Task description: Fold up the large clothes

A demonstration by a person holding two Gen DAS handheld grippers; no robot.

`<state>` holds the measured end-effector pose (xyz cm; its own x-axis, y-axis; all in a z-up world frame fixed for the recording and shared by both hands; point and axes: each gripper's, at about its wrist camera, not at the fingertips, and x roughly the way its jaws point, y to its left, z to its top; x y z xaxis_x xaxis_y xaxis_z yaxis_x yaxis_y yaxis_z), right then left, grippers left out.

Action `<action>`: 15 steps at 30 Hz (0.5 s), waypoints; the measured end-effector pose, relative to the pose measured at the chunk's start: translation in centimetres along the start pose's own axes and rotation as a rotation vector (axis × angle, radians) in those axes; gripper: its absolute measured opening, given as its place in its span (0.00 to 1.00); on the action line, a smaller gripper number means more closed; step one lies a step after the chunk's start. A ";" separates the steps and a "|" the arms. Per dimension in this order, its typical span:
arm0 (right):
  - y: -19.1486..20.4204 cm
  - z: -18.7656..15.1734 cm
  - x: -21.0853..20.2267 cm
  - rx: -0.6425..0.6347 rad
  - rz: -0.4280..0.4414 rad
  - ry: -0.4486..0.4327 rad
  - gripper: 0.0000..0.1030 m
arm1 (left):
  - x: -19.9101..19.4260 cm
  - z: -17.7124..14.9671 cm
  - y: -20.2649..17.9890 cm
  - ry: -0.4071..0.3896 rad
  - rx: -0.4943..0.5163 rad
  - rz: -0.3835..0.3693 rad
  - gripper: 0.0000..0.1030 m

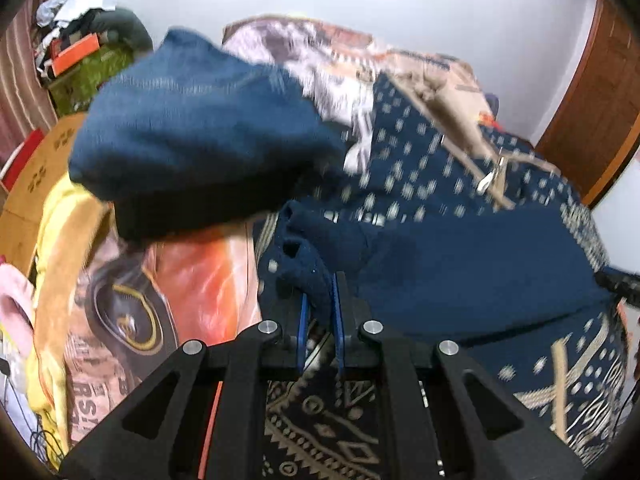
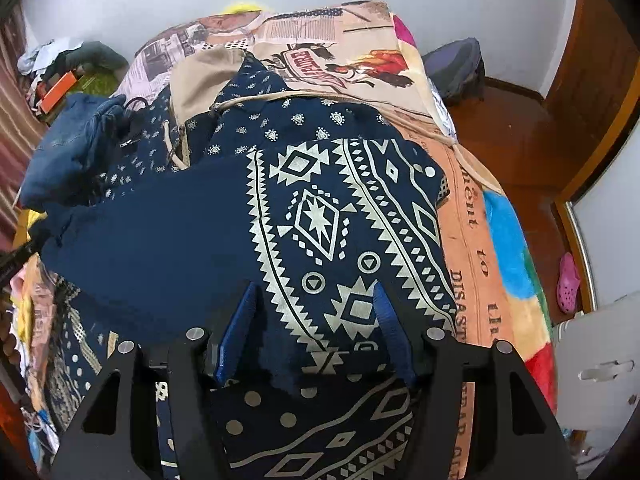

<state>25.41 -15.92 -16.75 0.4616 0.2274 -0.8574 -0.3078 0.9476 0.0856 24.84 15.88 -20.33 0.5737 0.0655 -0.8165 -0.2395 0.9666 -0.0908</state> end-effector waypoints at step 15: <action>0.2 0.2 -1.4 -0.003 -0.005 -0.005 0.58 | -1.2 -2.2 0.6 0.053 0.055 0.124 0.45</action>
<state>24.87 -16.04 -15.46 0.4675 0.2244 -0.8551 -0.3080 0.9480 0.0803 22.26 15.87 -20.70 0.4995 0.1736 -0.8487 -0.2618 0.9642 0.0431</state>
